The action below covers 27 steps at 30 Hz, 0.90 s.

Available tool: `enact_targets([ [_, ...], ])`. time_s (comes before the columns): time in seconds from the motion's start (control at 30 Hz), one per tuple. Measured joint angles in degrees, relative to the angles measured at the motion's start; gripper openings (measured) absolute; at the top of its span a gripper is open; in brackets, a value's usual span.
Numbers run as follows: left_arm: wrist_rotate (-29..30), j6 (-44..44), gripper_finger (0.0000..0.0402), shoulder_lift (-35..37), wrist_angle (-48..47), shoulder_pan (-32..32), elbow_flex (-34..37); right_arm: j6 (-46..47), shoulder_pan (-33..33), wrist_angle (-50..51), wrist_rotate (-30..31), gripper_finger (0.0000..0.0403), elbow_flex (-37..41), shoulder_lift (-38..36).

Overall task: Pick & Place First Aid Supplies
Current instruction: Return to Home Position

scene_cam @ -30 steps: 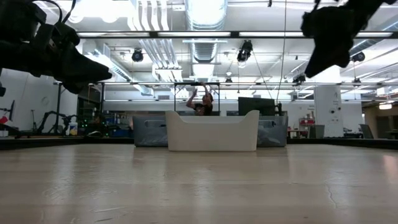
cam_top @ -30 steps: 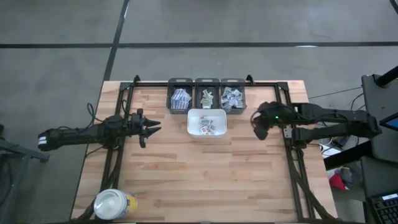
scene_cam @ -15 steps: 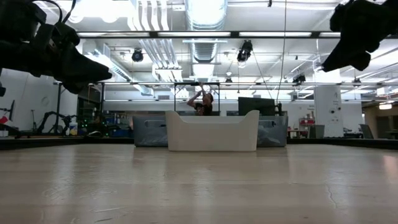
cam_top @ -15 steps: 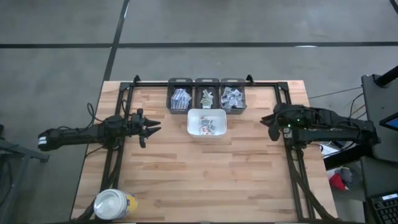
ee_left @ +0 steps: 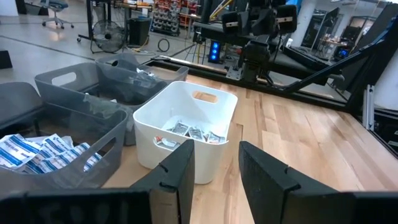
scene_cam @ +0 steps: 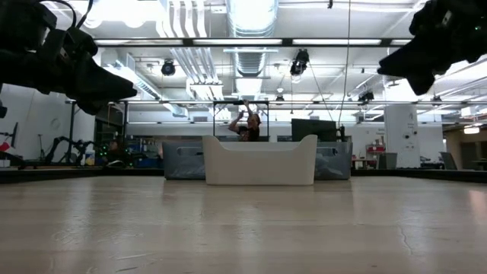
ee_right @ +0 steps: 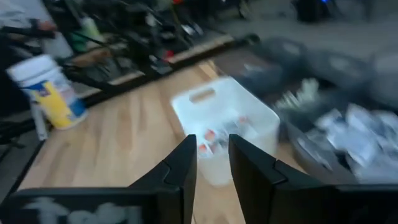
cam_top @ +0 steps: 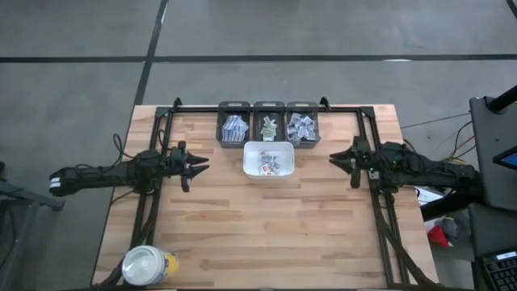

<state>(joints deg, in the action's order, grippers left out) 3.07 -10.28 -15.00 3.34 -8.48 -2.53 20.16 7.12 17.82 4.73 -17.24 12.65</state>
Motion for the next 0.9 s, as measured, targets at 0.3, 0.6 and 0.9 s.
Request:
enact_targets([
  [0.3,0.0,0.0,0.012,0.02,0.01,0.01,-0.01,-3.94,0.0,-7.54,-2.16,0.007,7.69,-3.59],
  [0.6,0.0,0.0,0.012,0.0,-0.01,0.01,0.01,-5.65,0.02,-11.28,-2.19,0.0077,9.83,-7.92],
  [0.9,0.0,0.0,0.012,0.02,0.01,0.01,-0.01,-7.65,0.02,-11.33,-2.19,0.0091,12.79,-12.36],
])
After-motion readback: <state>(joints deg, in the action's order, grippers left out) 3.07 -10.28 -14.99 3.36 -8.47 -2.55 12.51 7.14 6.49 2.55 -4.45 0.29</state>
